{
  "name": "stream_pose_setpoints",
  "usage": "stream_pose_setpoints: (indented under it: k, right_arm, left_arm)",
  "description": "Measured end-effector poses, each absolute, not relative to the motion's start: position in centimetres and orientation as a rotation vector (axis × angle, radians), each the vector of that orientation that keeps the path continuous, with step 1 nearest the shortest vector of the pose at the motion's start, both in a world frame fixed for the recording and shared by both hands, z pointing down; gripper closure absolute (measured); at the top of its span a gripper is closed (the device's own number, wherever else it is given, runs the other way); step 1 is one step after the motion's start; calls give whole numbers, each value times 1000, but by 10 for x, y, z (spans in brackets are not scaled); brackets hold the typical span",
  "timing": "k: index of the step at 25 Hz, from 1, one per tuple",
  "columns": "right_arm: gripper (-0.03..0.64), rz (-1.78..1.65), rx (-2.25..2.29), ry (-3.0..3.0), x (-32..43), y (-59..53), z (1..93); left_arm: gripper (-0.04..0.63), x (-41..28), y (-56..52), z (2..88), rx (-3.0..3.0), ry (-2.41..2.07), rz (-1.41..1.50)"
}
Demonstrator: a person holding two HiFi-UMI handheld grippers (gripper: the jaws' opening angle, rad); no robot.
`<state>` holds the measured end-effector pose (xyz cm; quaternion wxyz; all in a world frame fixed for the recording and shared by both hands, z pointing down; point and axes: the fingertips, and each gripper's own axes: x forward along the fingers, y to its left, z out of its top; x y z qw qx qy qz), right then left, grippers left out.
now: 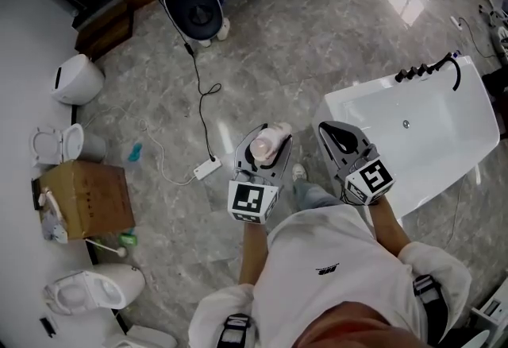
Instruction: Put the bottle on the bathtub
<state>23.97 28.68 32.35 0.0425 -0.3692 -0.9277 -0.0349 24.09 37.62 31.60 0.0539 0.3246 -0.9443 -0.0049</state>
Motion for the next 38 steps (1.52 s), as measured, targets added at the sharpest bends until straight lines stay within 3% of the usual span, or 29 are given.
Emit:
stream_pose_setpoints:
  k: [8,19,30,38]
  right_arm:
    - [621,-102,-1125,-2820,125,261,319]
    - [621,-45,-1028,-2868,27,212,325]
    - [621,-19,-747,-2948,-43,147,338]
    - [621,-1,-422,-2992,-138,95,350]
  left_arm:
    - [371,125,344,309,1021,-2856,-8]
    - [371,24,290,315,1127,-2785,42]
    - [371,-69,225,327,1387,-2663,87]
    - [371,-179,164,342,1674,-2480,133]
